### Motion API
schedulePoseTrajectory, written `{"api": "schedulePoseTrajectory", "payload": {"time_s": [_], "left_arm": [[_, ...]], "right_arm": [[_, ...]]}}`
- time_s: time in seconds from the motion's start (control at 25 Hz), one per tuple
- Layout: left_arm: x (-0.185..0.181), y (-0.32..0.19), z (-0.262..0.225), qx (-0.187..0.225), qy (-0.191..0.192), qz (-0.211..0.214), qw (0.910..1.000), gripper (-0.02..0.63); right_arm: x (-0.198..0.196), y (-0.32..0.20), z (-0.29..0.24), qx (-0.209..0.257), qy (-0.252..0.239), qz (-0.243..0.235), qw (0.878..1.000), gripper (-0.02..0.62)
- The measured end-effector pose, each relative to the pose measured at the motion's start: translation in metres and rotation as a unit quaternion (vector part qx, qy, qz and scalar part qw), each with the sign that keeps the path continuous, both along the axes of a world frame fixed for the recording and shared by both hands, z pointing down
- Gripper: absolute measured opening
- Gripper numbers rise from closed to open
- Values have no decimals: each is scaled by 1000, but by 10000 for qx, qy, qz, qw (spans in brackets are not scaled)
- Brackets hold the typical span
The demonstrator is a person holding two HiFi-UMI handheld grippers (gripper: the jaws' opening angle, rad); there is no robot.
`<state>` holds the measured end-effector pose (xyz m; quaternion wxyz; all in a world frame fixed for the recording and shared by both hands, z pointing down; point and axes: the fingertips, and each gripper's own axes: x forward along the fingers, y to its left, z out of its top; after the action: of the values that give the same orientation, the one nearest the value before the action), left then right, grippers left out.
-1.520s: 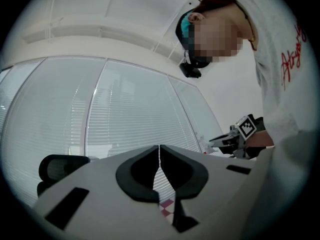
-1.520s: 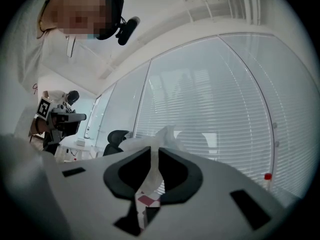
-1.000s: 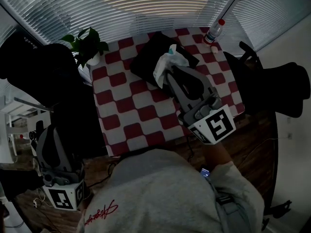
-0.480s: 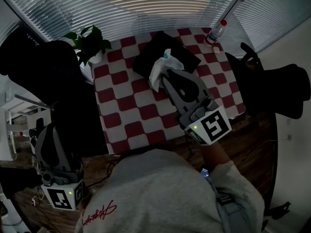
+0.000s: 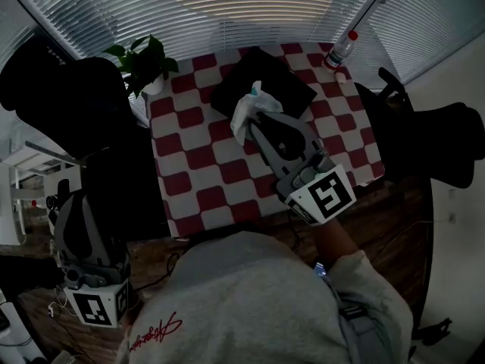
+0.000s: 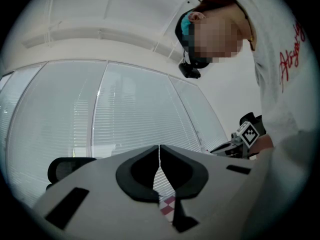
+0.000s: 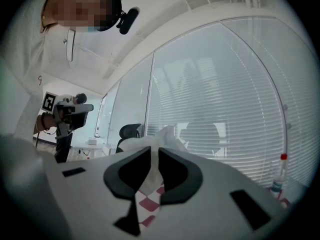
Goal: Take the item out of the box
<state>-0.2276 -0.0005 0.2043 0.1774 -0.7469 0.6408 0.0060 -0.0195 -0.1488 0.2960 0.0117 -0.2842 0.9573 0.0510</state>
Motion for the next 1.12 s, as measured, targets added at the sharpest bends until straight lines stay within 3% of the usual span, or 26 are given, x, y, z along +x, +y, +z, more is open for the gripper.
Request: {"api": "schedulePoseTrajectory", "payload": {"time_s": [1.12], "left_arm": [[0, -7, 0, 41, 66, -31, 10000, 20]], "right_arm": [[0, -3, 8, -93, 75, -28, 9999, 55]]}}
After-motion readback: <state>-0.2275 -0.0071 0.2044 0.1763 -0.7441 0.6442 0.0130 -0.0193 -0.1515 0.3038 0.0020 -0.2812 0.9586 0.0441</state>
